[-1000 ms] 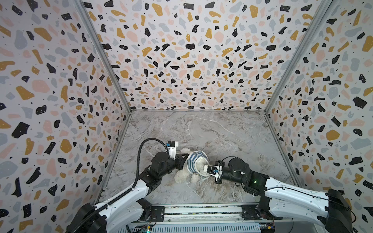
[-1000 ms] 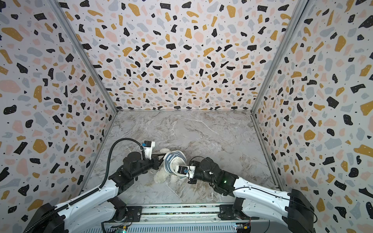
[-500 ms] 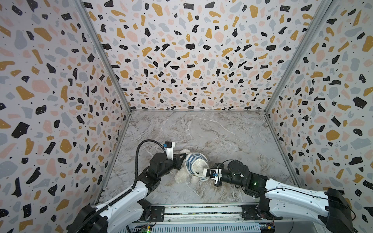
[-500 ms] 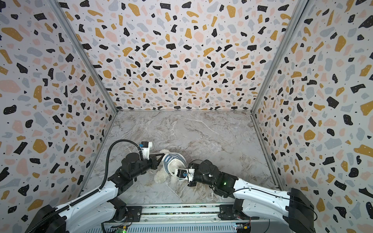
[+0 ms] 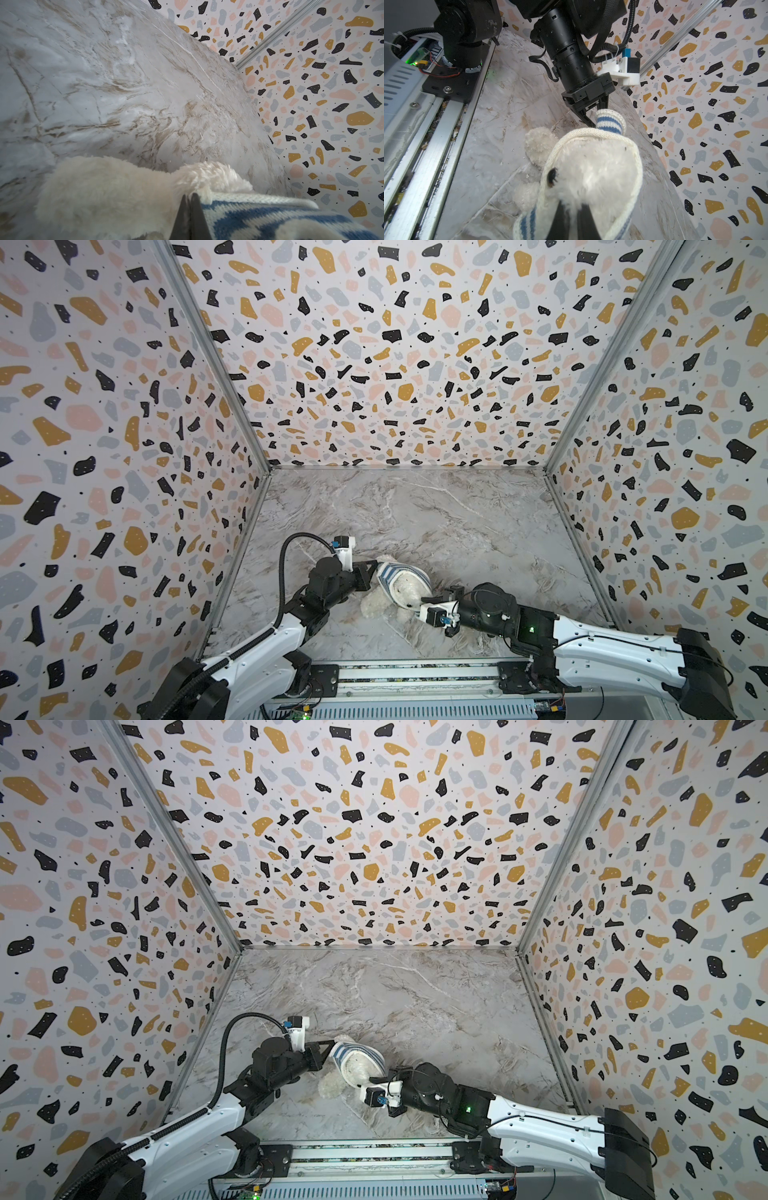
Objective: Dress the teddy bear
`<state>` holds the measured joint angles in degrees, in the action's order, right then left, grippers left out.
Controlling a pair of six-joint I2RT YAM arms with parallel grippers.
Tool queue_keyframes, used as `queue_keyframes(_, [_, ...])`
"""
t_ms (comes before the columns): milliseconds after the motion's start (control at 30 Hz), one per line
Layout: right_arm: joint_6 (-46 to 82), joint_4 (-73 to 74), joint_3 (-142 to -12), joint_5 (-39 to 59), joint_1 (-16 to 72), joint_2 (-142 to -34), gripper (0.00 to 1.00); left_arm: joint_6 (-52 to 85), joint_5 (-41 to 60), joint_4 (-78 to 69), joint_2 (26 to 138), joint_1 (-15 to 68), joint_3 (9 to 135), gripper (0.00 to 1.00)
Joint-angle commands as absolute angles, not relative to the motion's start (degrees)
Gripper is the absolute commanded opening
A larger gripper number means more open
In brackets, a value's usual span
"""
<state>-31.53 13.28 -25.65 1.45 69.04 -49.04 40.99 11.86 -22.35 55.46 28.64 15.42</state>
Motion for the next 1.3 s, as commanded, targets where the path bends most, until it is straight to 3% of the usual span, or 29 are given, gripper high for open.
queue_keyframes(0, [-32.85, 17.09, -26.08, 5.10, 70.42, -44.63, 0.00, 40.28, 2.47, -18.64, 57.03, 26.71, 13.32, 0.00])
queue_keyframes(767, [-31.29, 21.89, -23.31, 7.00, 70.37, -36.26, 0.00, 40.62, -1.52, -20.72, 60.14, 26.75, 10.89, 0.00])
queue_keyframes(1033, [-28.02, 25.42, -24.14, 2.43, 68.93, -42.06, 0.00, 37.73, 4.83, -22.50, 60.98, 28.33, 12.64, 0.00])
queue_keyframes(1267, [-18.88, 30.61, -26.60, -4.37, 67.58, -49.32, 0.00, 37.20, 3.86, -22.84, 59.47, 33.67, 12.62, 0.00])
